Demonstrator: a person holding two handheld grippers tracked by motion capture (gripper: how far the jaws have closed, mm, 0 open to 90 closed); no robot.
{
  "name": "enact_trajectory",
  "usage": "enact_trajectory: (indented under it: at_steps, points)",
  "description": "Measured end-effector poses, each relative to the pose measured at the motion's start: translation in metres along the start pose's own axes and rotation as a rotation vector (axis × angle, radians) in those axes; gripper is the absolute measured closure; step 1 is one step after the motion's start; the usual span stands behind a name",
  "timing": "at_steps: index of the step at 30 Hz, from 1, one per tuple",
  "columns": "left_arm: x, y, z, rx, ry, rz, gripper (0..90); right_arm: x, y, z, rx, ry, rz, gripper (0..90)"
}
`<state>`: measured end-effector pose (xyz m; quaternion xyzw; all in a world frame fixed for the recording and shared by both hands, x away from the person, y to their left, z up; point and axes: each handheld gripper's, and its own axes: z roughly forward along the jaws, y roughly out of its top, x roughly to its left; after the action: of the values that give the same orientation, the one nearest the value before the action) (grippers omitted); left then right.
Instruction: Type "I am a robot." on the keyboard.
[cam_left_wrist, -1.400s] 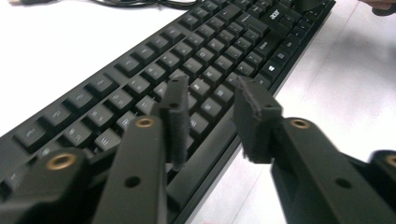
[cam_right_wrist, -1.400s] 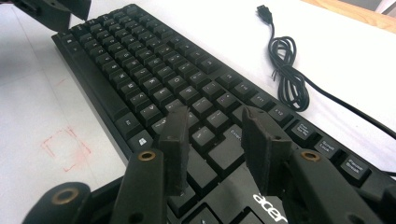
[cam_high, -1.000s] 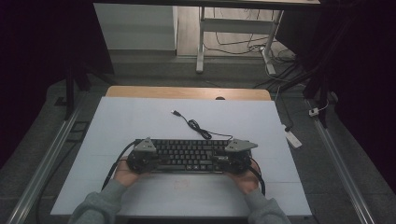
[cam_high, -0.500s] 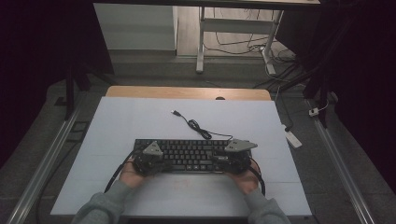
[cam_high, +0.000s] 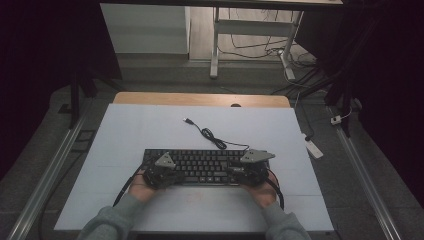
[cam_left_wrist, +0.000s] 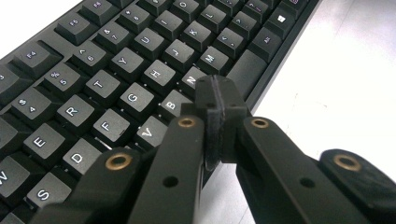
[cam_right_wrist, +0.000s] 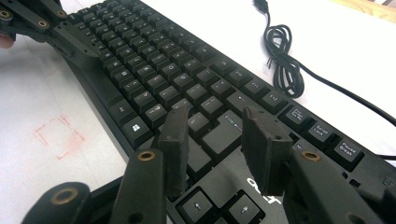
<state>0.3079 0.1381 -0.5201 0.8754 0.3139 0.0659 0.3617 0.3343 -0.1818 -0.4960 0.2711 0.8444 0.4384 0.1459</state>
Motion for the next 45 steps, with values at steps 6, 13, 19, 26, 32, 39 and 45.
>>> enact_trajectory:
  at_steps: [6, 13, 19, 26, 32, 39, 45]
  points:
    - [-0.001, -0.001, 0.003, 0.004, 0.009, 0.007, 89.0, -0.001, 0.0, 0.0, 0.0, -0.003, 0.0, 61.5]
    - [-0.001, 0.001, -0.002, -0.018, 0.013, 0.013, 88.9, 0.0, 0.0, 0.0, -0.003, -0.004, -0.001, 61.5]
    - [0.001, 0.004, -0.02, -0.107, 0.027, -0.011, 82.2, -0.001, 0.0, -0.001, -0.001, -0.005, -0.002, 61.4]
    - [0.007, 0.002, -0.034, -0.134, 0.057, -0.07, 50.9, 0.0, 0.0, 0.0, -0.001, -0.003, 0.0, 61.3]
    - [0.016, 0.001, -0.044, -0.141, 0.086, -0.117, 38.8, 0.0, 0.0, 0.0, -0.001, -0.004, -0.004, 60.9]
    - [0.024, -0.002, -0.051, -0.133, 0.104, -0.165, 31.8, 0.0, 0.001, -0.001, 0.0, -0.007, -0.007, 60.2]
    - [0.03, -0.005, -0.055, -0.136, 0.123, -0.177, 30.6, 0.0, 0.001, -0.002, -0.009, 0.002, -0.002, 59.4]
